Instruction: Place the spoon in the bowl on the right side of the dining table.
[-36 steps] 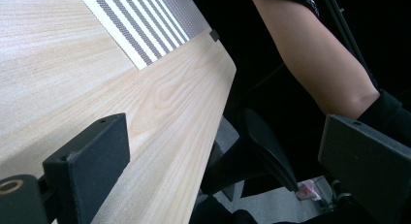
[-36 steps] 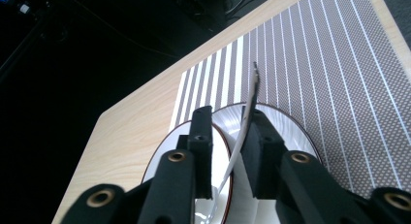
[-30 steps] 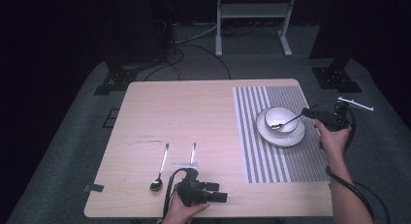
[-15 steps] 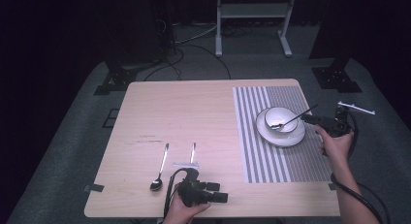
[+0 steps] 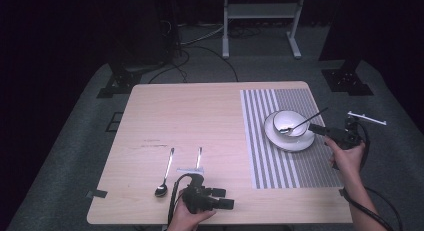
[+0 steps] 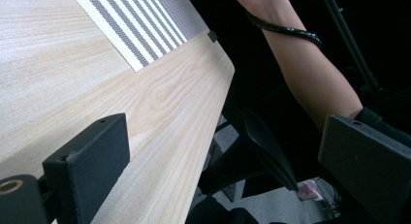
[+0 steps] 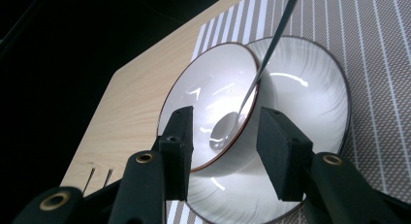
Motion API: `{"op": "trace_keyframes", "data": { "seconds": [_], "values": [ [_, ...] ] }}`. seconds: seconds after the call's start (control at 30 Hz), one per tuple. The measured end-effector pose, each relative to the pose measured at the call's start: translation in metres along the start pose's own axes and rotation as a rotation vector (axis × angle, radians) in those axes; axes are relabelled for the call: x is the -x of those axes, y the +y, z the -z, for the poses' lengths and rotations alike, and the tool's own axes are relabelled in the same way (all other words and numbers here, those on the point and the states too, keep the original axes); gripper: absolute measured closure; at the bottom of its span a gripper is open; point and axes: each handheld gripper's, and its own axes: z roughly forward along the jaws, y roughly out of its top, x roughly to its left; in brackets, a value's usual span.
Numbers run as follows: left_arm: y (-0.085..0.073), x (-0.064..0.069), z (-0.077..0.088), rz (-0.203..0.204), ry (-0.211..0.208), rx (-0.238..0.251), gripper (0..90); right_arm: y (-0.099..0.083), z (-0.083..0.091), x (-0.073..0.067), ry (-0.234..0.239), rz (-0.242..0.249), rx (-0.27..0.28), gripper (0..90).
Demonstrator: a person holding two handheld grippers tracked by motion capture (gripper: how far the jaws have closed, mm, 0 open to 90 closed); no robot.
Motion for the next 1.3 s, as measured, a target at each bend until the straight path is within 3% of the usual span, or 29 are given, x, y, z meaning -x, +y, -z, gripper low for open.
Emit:
{"op": "trace_keyframes", "data": {
  "seconds": [1.3],
  "values": [
    [0.000,0.002,0.002,-0.006,0.009,0.003,2.9,-0.048,0.006,-0.006,0.039,0.046,-0.064,50.1]
  ]
}}
